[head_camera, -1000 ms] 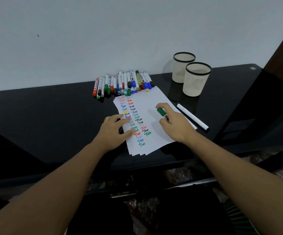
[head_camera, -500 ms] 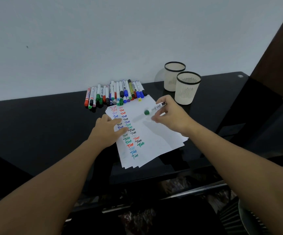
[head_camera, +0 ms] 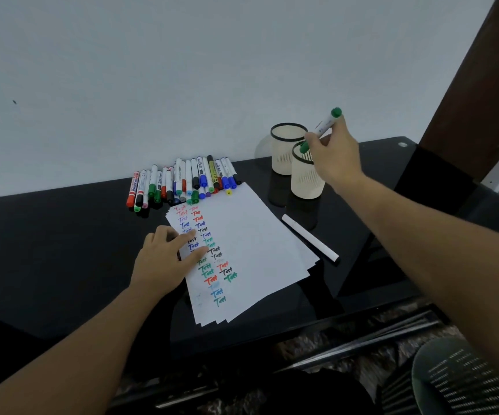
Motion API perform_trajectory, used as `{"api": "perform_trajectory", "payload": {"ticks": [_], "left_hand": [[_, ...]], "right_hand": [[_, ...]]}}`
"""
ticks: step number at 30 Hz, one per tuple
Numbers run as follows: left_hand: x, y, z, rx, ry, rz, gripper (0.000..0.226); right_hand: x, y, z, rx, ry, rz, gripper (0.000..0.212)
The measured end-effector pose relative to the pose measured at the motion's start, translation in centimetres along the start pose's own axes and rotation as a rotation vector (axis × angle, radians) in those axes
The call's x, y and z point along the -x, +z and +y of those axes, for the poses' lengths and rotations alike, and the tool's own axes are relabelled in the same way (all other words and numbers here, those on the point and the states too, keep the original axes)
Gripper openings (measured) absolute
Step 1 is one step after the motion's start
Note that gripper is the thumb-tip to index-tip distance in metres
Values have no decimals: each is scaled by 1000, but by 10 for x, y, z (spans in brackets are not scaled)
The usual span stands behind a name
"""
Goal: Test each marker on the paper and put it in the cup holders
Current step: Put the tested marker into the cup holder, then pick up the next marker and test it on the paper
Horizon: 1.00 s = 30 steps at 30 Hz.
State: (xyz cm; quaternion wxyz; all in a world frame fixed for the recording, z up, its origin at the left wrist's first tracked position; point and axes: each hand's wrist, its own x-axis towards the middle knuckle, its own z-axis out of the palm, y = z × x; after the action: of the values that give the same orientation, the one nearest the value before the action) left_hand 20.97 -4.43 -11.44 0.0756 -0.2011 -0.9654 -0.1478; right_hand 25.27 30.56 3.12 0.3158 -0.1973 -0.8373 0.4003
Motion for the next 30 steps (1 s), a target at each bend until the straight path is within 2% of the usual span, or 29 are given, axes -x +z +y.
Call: {"api": "perform_trajectory", "payload": {"ticks": [7,16,22,25,28,30], "left_hand": [[0,1,-1,-4,-4,11,75],[0,3,-1,8,-4,26,69],[0,2,-2,2,-4,13,69],[-1,0,-1,-2,-9,1,69],[-2,-2,-1,19,-11,-29,72],[-5,-4,-1,49,-9,-58,72]], "right_hand": [[-20,9,18,160,46,-26,26],[-31,14,25,321,55,-155,29],[-30,12,23,239,68,-148,33],[-21,14,19,182,4,-67,31],[0,19,6,198,-166,38,23],[17,26,-4,202,-272,34,17]]}}
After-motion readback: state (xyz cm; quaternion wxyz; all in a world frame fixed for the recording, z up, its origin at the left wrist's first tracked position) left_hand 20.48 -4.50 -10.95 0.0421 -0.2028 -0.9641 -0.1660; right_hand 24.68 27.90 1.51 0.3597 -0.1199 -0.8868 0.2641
